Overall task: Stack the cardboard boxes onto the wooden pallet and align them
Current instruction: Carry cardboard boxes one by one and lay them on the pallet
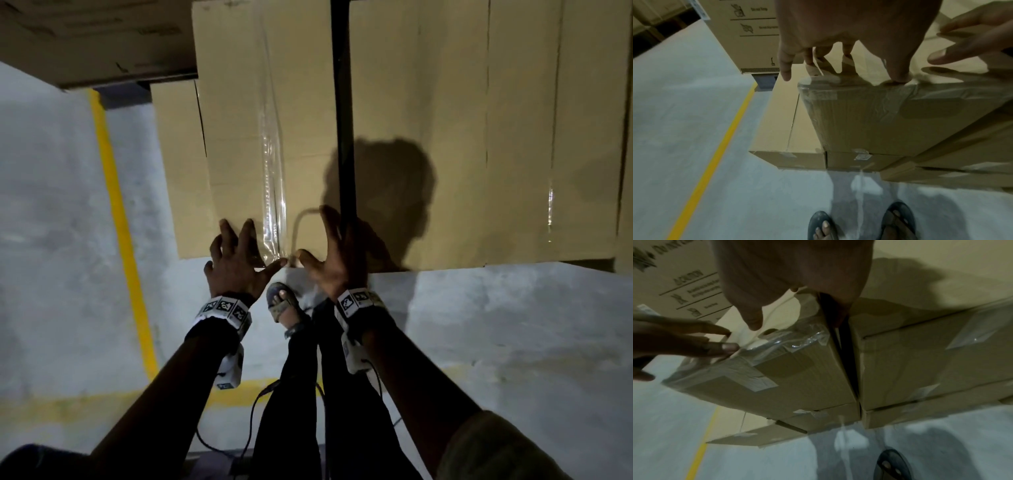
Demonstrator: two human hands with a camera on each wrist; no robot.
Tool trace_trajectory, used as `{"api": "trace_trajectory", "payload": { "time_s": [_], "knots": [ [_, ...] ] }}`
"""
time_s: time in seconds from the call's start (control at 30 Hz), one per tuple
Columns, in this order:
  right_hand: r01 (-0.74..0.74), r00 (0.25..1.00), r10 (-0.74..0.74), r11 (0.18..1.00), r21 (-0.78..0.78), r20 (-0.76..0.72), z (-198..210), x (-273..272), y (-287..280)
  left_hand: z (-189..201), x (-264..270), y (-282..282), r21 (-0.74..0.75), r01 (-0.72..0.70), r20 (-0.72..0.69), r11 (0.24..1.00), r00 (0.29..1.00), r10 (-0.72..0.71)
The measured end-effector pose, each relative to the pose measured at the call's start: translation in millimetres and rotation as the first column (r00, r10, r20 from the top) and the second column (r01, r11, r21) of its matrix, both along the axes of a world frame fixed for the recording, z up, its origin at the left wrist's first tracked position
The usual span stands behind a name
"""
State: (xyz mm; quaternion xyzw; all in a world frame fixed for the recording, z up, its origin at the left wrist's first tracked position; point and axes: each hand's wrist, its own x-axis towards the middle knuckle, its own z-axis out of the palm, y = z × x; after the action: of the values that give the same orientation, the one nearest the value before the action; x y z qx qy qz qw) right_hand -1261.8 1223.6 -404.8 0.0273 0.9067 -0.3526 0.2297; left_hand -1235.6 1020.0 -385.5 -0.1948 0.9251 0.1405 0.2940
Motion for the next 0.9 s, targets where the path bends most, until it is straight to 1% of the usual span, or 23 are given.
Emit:
{"api": "trace_trajectory", "payload": {
  "time_s": [0.07, 0.1, 0.17, 0.2, 0.27, 0.3, 0.37, 0.43, 0.5, 0.53, 0.6, 0.63, 0.67, 0.7, 0.8, 0.9],
  "knots": [
    [-0.017, 0.998, 0.012, 0.997, -0.082, -0.069, -10, -3, 0, -2, 5, 2, 0.003, -0.015, -0.031, 1.0, 0.999, 0.016],
    [-0.023, 0.995, 0.014, 0.995, -0.093, -0.095, -14, -4, 1, -4, 7, 2, 0.001, -0.017, -0.045, 1.0, 0.999, 0.017],
    [-0.044, 0.993, 0.041, 0.999, -0.026, -0.113, -19, -7, 4, -8, 6, -2, 0.015, -0.047, -0.056, 0.999, 0.997, 0.048],
    [-0.071, 0.991, 0.073, 0.997, 0.028, -0.113, -18, -9, 5, -13, 5, -7, 0.039, -0.083, -0.045, 0.996, 0.995, 0.085],
    [-0.087, 0.991, 0.097, 0.99, 0.107, -0.096, -13, -11, 7, -23, -4, -18, 0.134, -0.163, -0.019, 0.977, 0.986, 0.167],
    [-0.08, 0.993, 0.091, 0.989, 0.123, -0.081, -12, -11, 7, -28, -8, -25, 0.198, -0.187, -0.023, 0.962, 0.98, 0.196],
    [-0.067, 0.996, 0.075, 0.984, 0.165, -0.045, -6, -12, 5, -32, -18, -36, 0.266, -0.181, -0.053, 0.947, 0.978, 0.202],
    [-0.054, 0.997, 0.067, 0.97, 0.239, -0.049, 1, -15, 3, -28, -30, -44, 0.276, -0.141, -0.077, 0.951, 0.983, 0.168],
    [-0.03, 0.987, 0.07, 0.964, 0.266, -0.143, 11, -15, 0, -21, -39, -50, 0.273, -0.085, -0.105, 0.958, 0.988, 0.117],
    [-0.009, 0.979, 0.054, 0.975, 0.223, -0.195, 17, -15, -3, -16, -42, -53, 0.276, -0.05, -0.132, 0.96, 0.987, 0.089],
    [0.052, 0.959, -0.033, 0.997, 0.061, -0.28, 29, -19, -6, -7, -49, -58, 0.294, -0.005, -0.2, 0.956, 0.978, 0.066],
    [0.072, 0.945, -0.057, 0.997, 0.035, -0.321, 35, -22, -10, -1, -51, -59, 0.304, 0.001, -0.231, 0.953, 0.97, 0.073],
    [0.085, 0.936, -0.058, 0.994, 0.064, -0.348, 40, -26, -13, 5, -52, -60, 0.314, -0.006, -0.255, 0.949, 0.963, 0.09],
    [0.098, 0.935, -0.056, 0.99, 0.103, -0.35, 45, -30, -17, 12, -53, -61, 0.33, -0.021, -0.278, 0.944, 0.953, 0.118],
    [0.127, 0.954, -0.068, 0.974, 0.189, -0.291, 60, -37, -29, 38, -51, -62, 0.35, -0.077, -0.309, 0.933, 0.931, 0.193],
    [0.145, 0.969, -0.101, 0.972, 0.186, -0.227, 87, -37, -34, 74, -44, -69, 0.283, -0.085, -0.321, 0.955, 0.93, 0.178]
  ]
}}
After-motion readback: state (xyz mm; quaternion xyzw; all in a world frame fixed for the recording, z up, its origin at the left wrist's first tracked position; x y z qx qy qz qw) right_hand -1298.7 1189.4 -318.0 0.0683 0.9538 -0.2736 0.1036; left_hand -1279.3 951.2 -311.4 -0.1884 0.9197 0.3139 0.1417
